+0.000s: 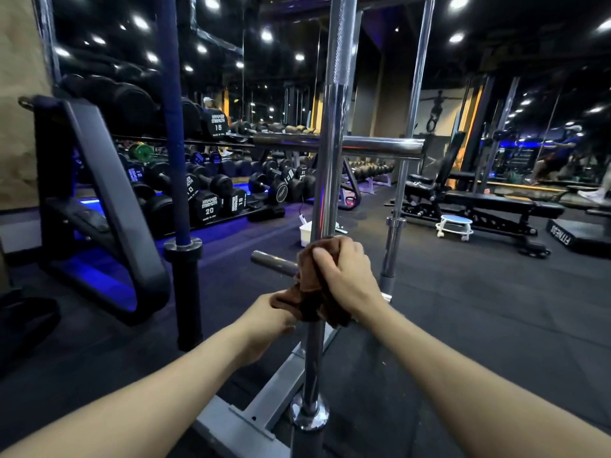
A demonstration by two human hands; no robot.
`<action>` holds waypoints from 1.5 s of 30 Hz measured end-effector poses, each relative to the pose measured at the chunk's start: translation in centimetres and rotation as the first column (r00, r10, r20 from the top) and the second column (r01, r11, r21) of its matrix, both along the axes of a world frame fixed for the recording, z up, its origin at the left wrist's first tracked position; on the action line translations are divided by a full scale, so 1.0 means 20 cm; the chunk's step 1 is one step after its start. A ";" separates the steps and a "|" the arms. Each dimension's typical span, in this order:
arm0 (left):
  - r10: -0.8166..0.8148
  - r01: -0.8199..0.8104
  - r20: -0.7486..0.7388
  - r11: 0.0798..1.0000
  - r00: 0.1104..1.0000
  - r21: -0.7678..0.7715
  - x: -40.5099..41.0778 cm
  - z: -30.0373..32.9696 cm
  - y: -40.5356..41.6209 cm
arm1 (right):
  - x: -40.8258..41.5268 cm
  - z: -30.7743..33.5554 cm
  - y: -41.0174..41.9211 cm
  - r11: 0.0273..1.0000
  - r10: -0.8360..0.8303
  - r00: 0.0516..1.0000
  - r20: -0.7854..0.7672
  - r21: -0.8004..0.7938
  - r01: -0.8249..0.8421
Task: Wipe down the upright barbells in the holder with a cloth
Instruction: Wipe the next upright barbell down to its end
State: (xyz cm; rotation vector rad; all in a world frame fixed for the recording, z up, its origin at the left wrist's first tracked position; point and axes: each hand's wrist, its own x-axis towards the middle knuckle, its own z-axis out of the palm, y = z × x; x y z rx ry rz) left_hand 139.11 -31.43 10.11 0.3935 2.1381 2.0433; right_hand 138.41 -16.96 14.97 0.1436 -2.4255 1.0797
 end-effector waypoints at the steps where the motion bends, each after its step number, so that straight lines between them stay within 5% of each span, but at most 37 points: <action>1: 0.004 -0.004 -0.004 1.000 1.000 -0.003 0.00 0.00 0.00 | 0.02 0.04 -0.02 1.000 -0.020 1.000 -0.013 -0.009 0.020; 7: -0.036 0.036 -0.018 0.999 0.999 -0.023 -0.06 -0.07 -0.01 | -0.04 0.19 -0.08 0.984 -0.178 0.961 -0.211 -0.051 0.170; 11: -0.027 0.020 -0.064 0.994 0.998 -0.106 -0.08 -0.14 -0.03 | -0.03 -0.14 -0.05 0.995 -0.070 0.995 -0.071 -0.071 0.065; 15: -0.069 0.070 0.012 0.991 0.998 -0.111 -0.04 -0.19 -0.03 | -0.03 -0.14 0.00 0.997 -0.073 0.997 0.018 0.038 0.072; 17: -0.063 0.064 0.021 0.995 0.998 -0.078 -0.04 -0.18 -0.03 | -0.03 -0.07 -0.01 0.993 -0.078 0.996 -0.050 0.090 0.082; 22: -0.104 0.106 0.038 0.994 0.994 -0.037 -0.06 -0.22 -0.03 | -0.07 0.11 -0.06 0.992 -0.113 0.964 -0.239 -0.077 0.097; 27: 0.019 -0.017 0.029 0.998 0.999 -0.065 -0.10 -0.32 -0.01 | -0.05 -0.26 -0.02 0.998 -0.041 0.998 -0.056 -0.039 0.039; 31: 0.006 0.000 0.096 0.998 0.995 -0.063 -0.06 -0.36 -0.01 | -0.04 -0.25 0.02 1.000 -0.019 0.999 0.037 0.015 0.019; 33: -0.026 0.031 0.089 0.998 0.996 -0.059 -0.05 -0.34 -0.01 | -0.02 -0.17 0.02 0.995 -0.028 0.999 -0.015 0.091 0.030; 38: -0.122 0.128 0.076 0.988 0.990 -0.088 -0.08 -0.32 -0.03 | -0.05 0.01 -0.01 0.998 -0.061 0.978 -0.198 -0.036 0.055; 45: -0.098 0.090 -0.025 0.971 0.995 -0.223 -0.14 -0.29 -0.05 | 0.00 -0.26 0.03 0.997 -0.034 0.994 0.103 0.068 0.027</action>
